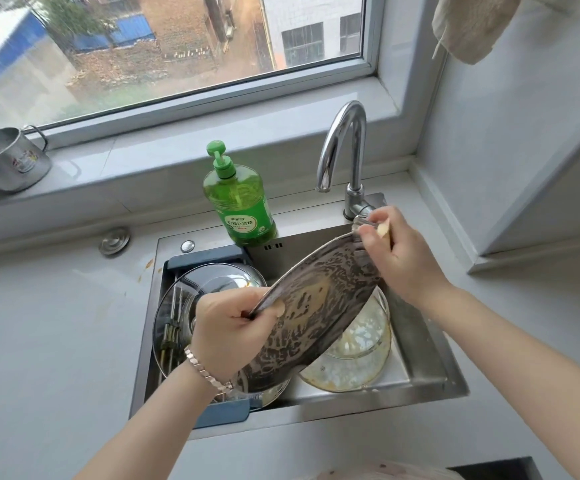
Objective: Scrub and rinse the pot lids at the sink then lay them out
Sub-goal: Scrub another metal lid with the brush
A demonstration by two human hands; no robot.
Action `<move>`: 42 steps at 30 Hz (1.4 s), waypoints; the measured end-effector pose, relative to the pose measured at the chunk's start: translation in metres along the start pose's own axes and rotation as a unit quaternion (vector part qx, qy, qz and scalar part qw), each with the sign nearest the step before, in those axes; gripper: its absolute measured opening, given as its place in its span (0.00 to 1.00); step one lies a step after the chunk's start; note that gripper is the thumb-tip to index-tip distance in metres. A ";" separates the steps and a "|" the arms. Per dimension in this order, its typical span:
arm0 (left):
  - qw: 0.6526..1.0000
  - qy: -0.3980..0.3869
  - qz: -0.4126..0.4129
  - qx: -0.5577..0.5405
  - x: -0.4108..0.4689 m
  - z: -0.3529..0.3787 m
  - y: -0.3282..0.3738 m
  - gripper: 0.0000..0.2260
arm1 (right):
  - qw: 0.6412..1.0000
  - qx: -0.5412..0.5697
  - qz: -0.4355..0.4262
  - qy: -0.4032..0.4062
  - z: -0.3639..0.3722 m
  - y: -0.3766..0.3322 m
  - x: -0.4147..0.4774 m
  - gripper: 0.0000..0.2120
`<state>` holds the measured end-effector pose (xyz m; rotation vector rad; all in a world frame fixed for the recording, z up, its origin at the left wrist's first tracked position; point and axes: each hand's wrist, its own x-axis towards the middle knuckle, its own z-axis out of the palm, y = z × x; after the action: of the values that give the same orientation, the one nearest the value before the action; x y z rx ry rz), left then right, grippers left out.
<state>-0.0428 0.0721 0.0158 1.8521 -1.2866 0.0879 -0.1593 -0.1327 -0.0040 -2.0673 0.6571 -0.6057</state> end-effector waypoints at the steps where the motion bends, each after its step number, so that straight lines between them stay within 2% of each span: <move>1: 1.000 0.011 -0.006 -0.003 -0.001 -0.004 -0.001 0.11 | 0.998 0.033 0.057 0.013 -0.004 0.013 0.003 0.08; 4: 0.999 0.029 -0.032 -0.013 -0.006 -0.008 -0.004 0.19 | 0.979 0.128 0.156 0.039 -0.007 0.047 -0.001 0.08; 7: 0.994 0.038 -0.092 -0.044 -0.006 -0.008 -0.013 0.20 | 0.980 0.106 0.150 0.072 -0.008 0.047 -0.013 0.06; 11: 0.962 0.025 -0.266 -0.054 -0.010 -0.006 -0.028 0.12 | 0.990 0.007 0.038 0.138 -0.025 0.021 -0.022 0.13; 12: 0.952 0.007 -0.303 -0.046 -0.012 -0.004 -0.031 0.12 | 0.988 -0.018 -0.004 0.153 -0.030 0.012 -0.023 0.14; 14: 0.913 -0.027 -0.404 -0.053 -0.017 0.000 -0.036 0.21 | 0.978 -0.067 -0.096 0.173 -0.034 0.001 -0.022 0.16; 15: 0.873 -0.029 -0.479 -0.086 -0.016 0.003 -0.036 0.23 | 0.971 -0.092 -0.137 0.175 -0.034 -0.002 -0.022 0.16; 16: 0.813 -0.025 -0.565 -0.142 -0.012 0.007 -0.032 0.22 | 0.963 -0.115 -0.174 0.170 -0.034 -0.004 -0.022 0.15; 18: 0.656 0.014 -0.683 -0.320 -0.004 0.014 -0.021 0.11 | 0.951 -0.141 -0.231 0.148 -0.031 -0.006 -0.022 0.12; 19: 0.576 0.044 -0.702 -0.417 0.000 0.017 -0.015 0.08 | 0.949 -0.144 -0.246 0.135 -0.030 -0.004 -0.022 0.11; 21: 0.462 0.109 -0.680 -0.559 0.003 0.020 -0.010 0.14 | 0.947 -0.150 -0.260 0.117 -0.031 0.001 -0.023 0.11; 22: 0.422 0.141 -0.668 -0.596 0.005 0.023 -0.011 0.16 | 0.945 -0.157 -0.265 0.113 -0.031 0.003 -0.025 0.11; 23: 0.398 0.159 -0.662 -0.615 0.007 0.025 -0.009 0.18 | 0.943 -0.163 -0.268 0.109 -0.030 0.007 -0.027 0.11; 25: 0.375 0.176 -0.676 -0.610 0.011 0.033 -0.004 0.19 | 0.943 -0.164 -0.274 0.096 -0.030 0.013 -0.032 0.11; 28: 0.380 0.144 -0.695 -0.594 0.023 0.043 0.006 0.04 | 0.946 -0.170 -0.261 0.088 -0.033 0.020 -0.041 0.12; 31: 0.405 0.106 -0.711 -0.565 0.034 0.047 0.009 0.06 | 0.952 -0.177 -0.229 0.098 -0.037 0.022 -0.050 0.11; 33: 0.430 0.085 -0.714 -0.547 0.039 0.046 0.011 0.07 | 0.965 -0.160 -0.196 0.072 -0.039 0.023 -0.056 0.11; 36: 0.484 0.085 -0.709 -0.506 0.044 0.045 0.011 0.07 | 0.995 -0.083 -0.051 0.002 -0.041 0.018 -0.062 0.09; 39: 0.536 0.099 -0.694 -0.470 0.046 0.040 0.014 0.08 | 0.991 0.020 0.117 -0.068 -0.040 0.025 -0.060 0.07; 41: 0.595 0.088 -0.681 -0.418 0.042 0.038 0.014 0.09 | 0.977 0.007 0.194 -0.085 -0.039 0.031 -0.052 0.12; 42: 0.633 0.071 -0.672 -0.379 0.039 0.037 0.014 0.09 | 0.966 -0.029 0.226 -0.120 -0.039 0.032 -0.048 0.19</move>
<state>-0.0503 0.0172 0.0204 1.5014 0.4359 -0.9409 -0.2269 -0.1404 -0.0198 -1.9116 0.9694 -0.0750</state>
